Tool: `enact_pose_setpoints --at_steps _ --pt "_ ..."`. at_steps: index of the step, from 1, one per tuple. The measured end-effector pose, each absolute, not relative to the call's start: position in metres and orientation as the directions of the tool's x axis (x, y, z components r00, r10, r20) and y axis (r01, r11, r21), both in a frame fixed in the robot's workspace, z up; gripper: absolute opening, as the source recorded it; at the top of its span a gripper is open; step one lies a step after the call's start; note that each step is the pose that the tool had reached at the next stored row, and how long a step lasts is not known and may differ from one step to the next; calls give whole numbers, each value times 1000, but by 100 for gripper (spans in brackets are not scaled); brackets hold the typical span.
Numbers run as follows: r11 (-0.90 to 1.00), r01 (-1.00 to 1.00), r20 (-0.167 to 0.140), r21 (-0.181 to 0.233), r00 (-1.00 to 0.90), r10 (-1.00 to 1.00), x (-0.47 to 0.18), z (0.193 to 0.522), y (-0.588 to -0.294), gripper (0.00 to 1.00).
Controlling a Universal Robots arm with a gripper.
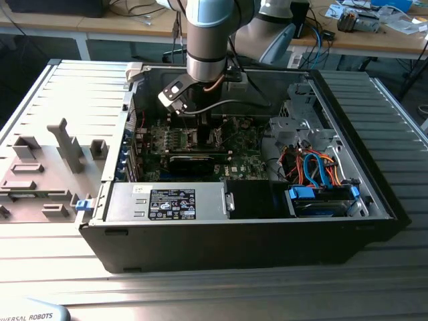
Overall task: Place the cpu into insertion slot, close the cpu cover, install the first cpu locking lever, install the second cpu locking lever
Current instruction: 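Place the cpu into insertion slot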
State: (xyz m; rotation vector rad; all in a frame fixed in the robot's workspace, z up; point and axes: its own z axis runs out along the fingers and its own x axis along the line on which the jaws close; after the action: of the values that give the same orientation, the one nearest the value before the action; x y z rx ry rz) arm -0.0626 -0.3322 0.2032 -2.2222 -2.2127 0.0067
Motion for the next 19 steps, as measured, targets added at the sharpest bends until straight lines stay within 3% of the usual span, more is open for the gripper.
enact_pose_setpoints --at_steps 4,6,8,15,19 --pt "-4 1000 1 -7 4 1000 -63 208 -332 68" --pt "-4 1000 1 -7 4 1000 -63 210 -332 53" --pt "-4 1000 1 -7 4 1000 -63 211 -332 53" --pt "-4 1000 1 -7 4 1000 -63 211 -332 11" --pt "-4 1000 1 -7 4 1000 -63 212 -332 11"
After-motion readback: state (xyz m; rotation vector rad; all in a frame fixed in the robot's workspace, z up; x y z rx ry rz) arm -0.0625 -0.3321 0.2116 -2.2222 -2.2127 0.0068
